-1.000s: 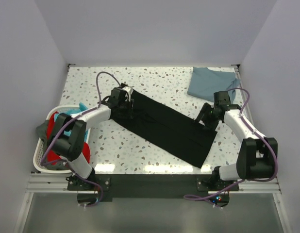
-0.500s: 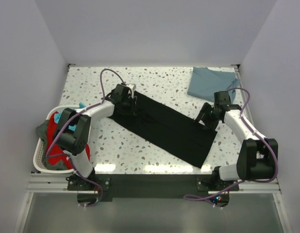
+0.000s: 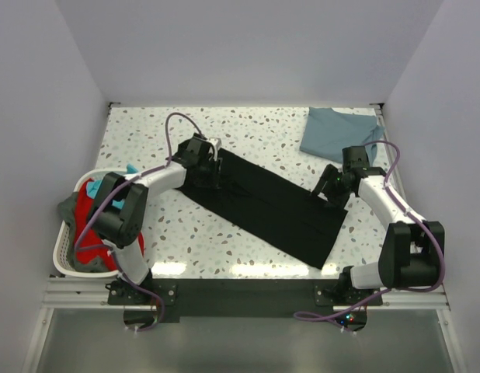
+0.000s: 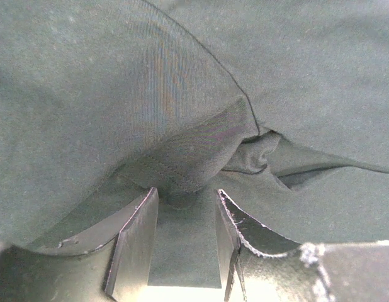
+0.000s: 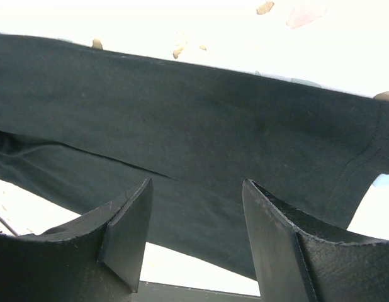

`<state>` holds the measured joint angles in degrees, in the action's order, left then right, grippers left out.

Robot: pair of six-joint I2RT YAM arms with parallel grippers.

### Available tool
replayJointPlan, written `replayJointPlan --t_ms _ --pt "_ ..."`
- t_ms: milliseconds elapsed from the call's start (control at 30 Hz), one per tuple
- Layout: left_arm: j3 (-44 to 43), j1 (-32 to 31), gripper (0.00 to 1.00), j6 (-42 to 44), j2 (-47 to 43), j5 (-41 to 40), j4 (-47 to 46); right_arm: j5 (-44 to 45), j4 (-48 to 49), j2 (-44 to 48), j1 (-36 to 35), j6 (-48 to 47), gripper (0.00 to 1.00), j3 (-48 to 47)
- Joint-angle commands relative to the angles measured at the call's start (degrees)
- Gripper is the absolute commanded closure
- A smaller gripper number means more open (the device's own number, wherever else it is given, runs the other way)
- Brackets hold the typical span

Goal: Fold and stack the t-shirts
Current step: Fold the tshirt

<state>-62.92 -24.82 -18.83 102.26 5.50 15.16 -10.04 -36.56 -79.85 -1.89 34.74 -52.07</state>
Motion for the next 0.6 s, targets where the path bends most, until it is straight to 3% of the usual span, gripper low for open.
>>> replayJointPlan --t_ms 0,133,367,567 --pt "-1.59 -0.41 0.55 0.81 1.1 -0.84 -0.13 -0.59 -0.53 -0.04 -0.31 -0.02 0.37 -1.01" --pt "-1.6 -0.76 0.65 1.69 1.54 -1.89 0.22 -0.5 -0.36 0.22 -0.22 -0.11 0.37 -0.66" --pt "-3.35 -1.2 1.0 2.31 1.19 -3.03 1.72 -0.59 -0.36 0.66 -0.31 -0.11 0.37 -0.05" --pt "-6.34 -1.72 1.0 2.31 -0.21 -4.44 5.05 -0.59 -0.36 1.28 -0.31 -0.2 0.37 0.57"
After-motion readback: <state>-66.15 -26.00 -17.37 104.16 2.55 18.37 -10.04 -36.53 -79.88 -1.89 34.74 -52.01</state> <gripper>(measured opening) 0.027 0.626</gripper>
